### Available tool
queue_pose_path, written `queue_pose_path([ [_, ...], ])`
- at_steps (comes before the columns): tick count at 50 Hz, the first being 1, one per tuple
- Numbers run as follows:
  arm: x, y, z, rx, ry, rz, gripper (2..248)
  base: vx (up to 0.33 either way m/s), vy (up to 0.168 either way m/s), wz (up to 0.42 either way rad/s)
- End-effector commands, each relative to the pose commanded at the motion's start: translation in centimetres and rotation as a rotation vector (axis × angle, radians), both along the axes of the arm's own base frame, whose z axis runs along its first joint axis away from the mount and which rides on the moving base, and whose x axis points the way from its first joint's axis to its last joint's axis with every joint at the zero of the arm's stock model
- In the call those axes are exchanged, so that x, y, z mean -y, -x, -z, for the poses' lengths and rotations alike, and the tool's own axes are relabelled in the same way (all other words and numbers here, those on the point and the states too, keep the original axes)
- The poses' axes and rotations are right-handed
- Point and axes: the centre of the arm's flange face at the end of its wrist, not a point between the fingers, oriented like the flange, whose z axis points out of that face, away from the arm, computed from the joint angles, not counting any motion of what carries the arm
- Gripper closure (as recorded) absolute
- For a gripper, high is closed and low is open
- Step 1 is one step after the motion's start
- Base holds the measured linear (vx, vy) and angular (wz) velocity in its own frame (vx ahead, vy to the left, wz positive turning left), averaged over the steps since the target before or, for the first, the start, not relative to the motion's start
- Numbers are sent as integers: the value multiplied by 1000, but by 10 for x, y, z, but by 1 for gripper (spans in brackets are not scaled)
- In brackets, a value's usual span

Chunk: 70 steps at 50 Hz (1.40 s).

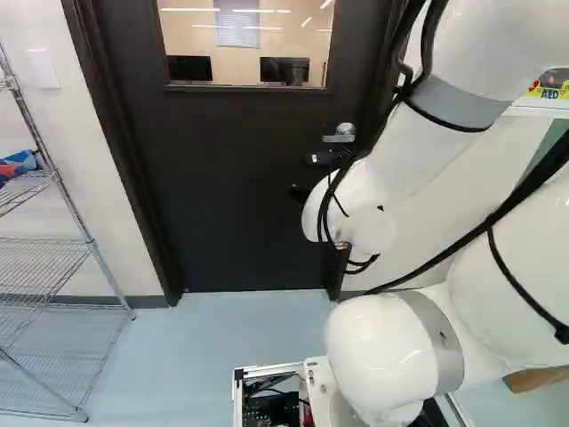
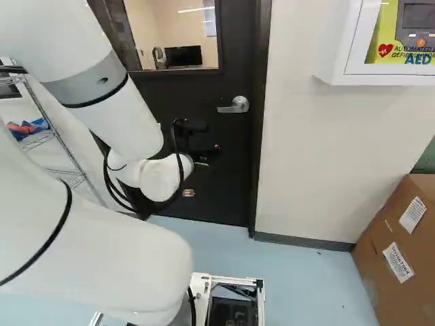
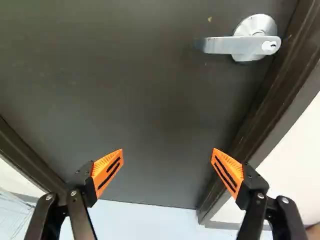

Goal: Open the door and move inside

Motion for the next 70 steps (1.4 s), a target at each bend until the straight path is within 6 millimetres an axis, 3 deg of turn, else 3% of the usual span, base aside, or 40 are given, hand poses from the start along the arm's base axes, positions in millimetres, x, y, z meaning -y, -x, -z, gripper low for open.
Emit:
queue_pose_path([
  [70,0,-51,-72,172,-1,0,3,0,0,0],
])
